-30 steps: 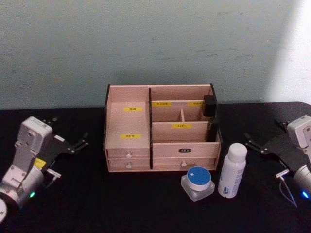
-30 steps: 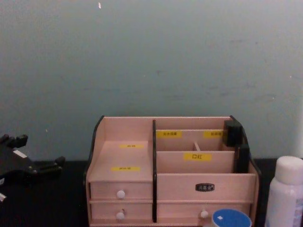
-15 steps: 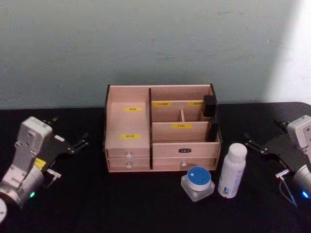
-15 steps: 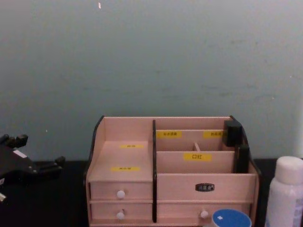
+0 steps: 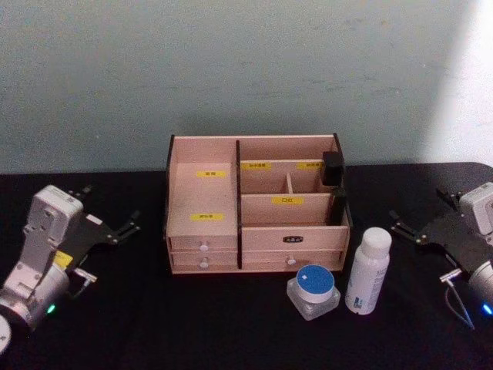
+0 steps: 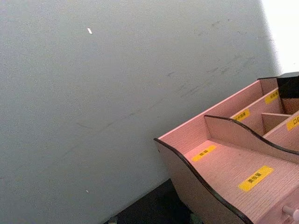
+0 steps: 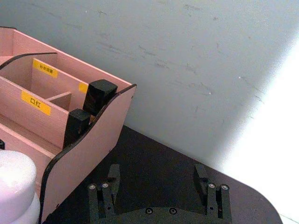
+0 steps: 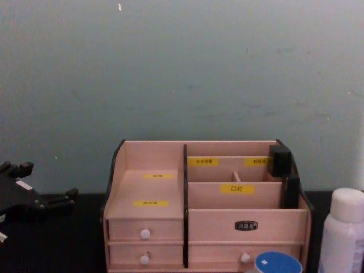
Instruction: Pick up the facial cleanser and watermelon frost from the table and place them into the tiered storage box.
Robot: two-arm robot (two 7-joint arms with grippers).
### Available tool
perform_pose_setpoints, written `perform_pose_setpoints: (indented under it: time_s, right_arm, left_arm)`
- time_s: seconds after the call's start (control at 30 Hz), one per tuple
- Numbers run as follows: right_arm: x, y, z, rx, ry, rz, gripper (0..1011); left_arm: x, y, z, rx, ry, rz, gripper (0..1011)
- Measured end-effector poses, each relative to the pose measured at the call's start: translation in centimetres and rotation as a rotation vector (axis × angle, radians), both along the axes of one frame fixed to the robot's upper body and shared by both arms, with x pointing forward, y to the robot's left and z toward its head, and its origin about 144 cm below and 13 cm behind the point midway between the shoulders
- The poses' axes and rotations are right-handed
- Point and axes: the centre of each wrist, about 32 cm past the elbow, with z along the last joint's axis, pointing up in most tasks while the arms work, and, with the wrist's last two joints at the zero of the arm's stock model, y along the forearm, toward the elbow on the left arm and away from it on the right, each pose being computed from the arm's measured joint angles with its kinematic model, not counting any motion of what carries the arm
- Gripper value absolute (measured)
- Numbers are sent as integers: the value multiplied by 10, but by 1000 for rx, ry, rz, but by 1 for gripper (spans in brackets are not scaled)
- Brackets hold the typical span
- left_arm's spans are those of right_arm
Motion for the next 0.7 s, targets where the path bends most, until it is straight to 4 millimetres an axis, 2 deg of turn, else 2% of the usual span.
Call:
perform_pose_setpoints:
  time_s: [0.27,0.7]
  right_arm:
    - [-12,-6,9,10,22,14,1003]
    - [-47,-19,27,24,152,52,1002]
  left_arm:
    - [0,0,0,0,0,0,1001]
    - [0,0,0,0,0,0,1002]
